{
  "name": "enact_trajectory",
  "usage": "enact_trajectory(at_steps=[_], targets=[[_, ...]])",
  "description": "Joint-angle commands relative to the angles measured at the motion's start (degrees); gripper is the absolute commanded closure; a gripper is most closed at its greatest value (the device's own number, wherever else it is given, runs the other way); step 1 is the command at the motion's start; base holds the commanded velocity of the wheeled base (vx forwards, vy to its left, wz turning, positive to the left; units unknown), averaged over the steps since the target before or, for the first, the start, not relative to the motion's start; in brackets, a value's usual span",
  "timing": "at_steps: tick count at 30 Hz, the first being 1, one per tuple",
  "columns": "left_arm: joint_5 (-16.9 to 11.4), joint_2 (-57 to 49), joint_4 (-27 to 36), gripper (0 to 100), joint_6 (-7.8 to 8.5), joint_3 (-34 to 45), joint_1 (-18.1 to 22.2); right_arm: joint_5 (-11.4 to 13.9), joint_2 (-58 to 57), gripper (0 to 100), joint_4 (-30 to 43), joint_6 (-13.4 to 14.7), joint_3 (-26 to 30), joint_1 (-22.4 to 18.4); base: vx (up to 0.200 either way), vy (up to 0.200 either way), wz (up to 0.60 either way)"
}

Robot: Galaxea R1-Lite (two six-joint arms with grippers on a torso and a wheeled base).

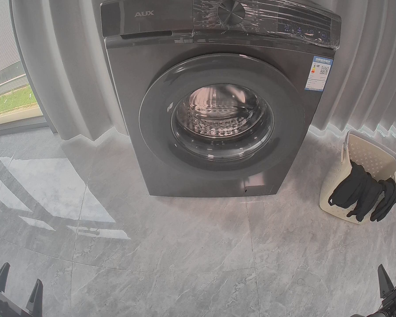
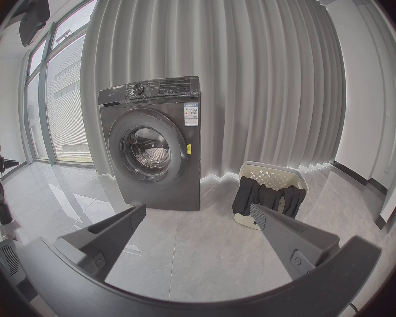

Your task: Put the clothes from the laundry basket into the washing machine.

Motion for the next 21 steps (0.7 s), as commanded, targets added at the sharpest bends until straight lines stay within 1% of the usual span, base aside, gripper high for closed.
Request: enact_trajectory(at_steps=[1,21], targets=[[-0.08,-0.75,0.06,0,-0.23,1.01,0.02,0.0,-0.57,0,0.0,0.05,0.75,0.03,0.0,0.0,0.0],[0.01,-0.75,0.06,0,-0.06,1.01,0.02,0.35,-0.57,0,0.0,0.05,0.75,-0.06,0.0,0.0,0.0]])
